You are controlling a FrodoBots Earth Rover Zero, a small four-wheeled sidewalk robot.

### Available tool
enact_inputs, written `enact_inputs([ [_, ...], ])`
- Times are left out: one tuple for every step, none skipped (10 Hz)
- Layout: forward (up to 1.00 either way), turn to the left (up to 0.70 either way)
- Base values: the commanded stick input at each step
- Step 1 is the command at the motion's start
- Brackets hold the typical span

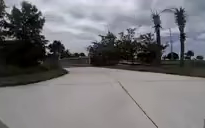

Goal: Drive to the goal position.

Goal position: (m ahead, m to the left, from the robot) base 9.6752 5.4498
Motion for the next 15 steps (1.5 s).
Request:
enact_inputs([
  [0.85,0.00],
  [0.85,0.00],
  [0.85,0.00],
  [0.85,0.00],
  [0.85,0.00],
  [0.85,0.00],
  [0.85,0.00],
  [0.85,0.00],
  [0.85,0.00],
  [0.85,0.00],
  [0.85,0.00],
  [0.85,0.00],
  [0.85,0.00],
  [0.85,0.00],
  [0.85,0.00],
])
